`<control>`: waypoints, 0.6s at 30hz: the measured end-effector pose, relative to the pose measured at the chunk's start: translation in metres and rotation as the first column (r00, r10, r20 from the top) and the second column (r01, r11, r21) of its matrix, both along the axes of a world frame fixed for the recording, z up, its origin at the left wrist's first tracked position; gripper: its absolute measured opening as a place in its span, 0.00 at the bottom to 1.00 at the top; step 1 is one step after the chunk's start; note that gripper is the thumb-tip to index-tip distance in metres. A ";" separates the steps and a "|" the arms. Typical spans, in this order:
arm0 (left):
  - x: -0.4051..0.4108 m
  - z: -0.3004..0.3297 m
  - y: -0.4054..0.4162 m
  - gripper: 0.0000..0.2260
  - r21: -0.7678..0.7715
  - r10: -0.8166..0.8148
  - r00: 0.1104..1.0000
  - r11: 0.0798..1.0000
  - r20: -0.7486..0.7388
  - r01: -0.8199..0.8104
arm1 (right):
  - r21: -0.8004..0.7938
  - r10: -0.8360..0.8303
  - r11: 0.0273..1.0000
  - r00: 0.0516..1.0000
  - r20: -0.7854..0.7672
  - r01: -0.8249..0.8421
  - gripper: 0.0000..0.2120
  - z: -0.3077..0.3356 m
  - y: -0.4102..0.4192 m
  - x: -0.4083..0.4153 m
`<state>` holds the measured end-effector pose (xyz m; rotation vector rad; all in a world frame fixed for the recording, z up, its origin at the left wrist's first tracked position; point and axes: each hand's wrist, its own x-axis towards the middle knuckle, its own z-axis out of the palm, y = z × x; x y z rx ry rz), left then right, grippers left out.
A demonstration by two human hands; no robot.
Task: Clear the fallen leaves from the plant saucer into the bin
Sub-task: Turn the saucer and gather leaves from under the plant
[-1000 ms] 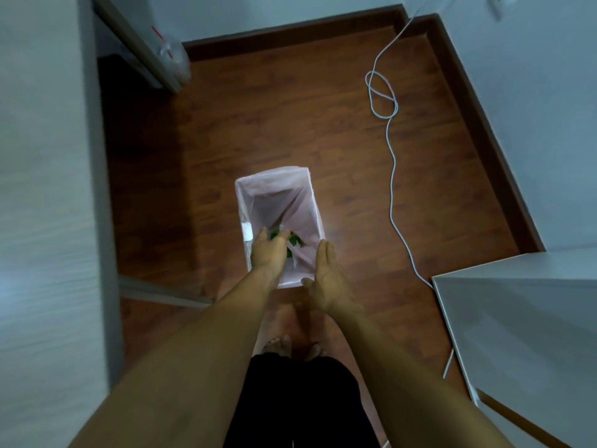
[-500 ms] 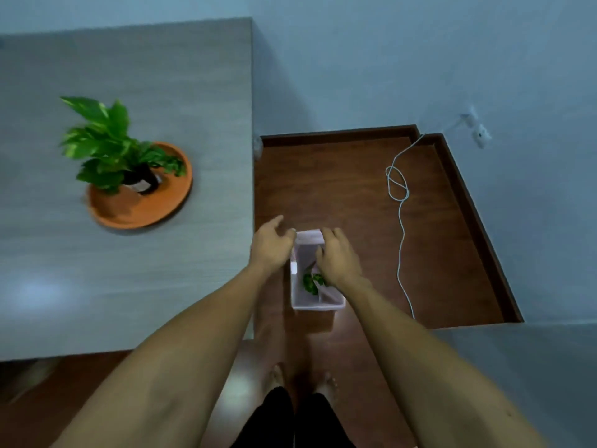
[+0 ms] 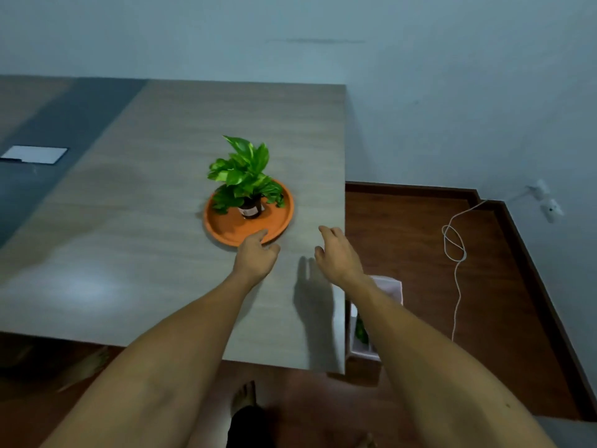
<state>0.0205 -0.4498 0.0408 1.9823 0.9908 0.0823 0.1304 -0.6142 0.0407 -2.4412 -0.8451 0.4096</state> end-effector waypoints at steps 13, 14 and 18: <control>-0.050 -0.027 0.183 0.21 -0.063 -0.051 0.999 0.997 -0.004 0.050 | -0.014 -0.232 0.973 0.964 -0.130 0.232 0.24 -0.028 0.152 -0.058; -0.049 -0.031 0.191 0.18 -0.052 -0.052 0.999 0.997 0.013 0.053 | -0.016 -0.261 0.965 0.953 -0.151 0.262 0.25 -0.032 0.160 -0.059; -0.043 -0.046 0.217 0.13 -0.027 -0.046 0.999 0.999 0.023 0.047 | -0.013 -0.378 0.922 0.889 -0.260 0.388 0.31 -0.045 0.190 -0.060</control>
